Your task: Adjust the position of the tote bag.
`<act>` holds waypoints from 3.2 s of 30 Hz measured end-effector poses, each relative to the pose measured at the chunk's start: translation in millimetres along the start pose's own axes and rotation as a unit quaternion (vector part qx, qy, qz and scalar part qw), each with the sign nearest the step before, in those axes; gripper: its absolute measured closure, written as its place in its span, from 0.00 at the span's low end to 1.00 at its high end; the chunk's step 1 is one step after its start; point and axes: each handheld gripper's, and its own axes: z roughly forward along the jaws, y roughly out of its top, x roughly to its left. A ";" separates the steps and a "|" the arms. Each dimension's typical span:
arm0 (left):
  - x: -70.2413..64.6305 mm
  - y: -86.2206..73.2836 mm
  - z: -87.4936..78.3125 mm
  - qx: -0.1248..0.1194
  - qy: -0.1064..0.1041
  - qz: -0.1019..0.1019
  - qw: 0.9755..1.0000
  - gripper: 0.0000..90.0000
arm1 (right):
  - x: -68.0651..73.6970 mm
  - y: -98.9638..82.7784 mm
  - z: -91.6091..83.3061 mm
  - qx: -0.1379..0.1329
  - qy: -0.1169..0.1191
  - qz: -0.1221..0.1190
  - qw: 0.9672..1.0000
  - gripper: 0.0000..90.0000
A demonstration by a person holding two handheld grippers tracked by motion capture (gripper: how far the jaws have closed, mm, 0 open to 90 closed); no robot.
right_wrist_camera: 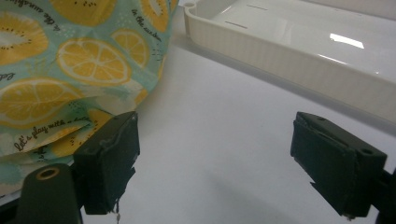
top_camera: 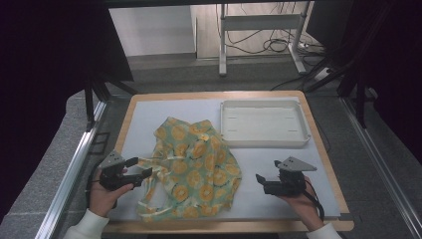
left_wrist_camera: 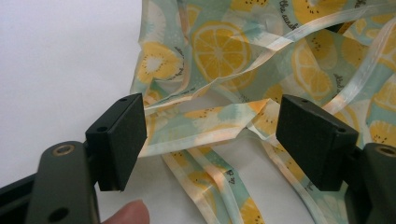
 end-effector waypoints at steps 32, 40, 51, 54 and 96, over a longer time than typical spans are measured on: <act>1.3 1.5 -10.9 -0.009 -0.004 -0.010 1.000 0.27 | 18.1 -0.6 2.0 0.014 -0.013 -0.038 0.999 0.20; 0.4 6.1 -9.2 -0.008 -0.012 -0.005 1.000 0.26 | 18.4 -3.3 -1.3 0.018 -0.019 -0.038 0.999 0.20; -3.3 15.3 -15.0 -0.018 -0.012 0.003 1.000 0.27 | 19.6 -5.1 -4.3 0.018 -0.020 -0.040 0.999 0.20; -3.1 19.2 -15.8 -0.017 -0.007 0.006 1.000 0.28 | 19.3 -5.3 -5.0 0.018 -0.020 -0.039 0.999 0.20; 24.7 97.1 27.7 0.016 -0.008 0.052 0.998 0.28 | 15.1 -7.5 -0.6 0.039 -0.032 -0.025 0.998 0.20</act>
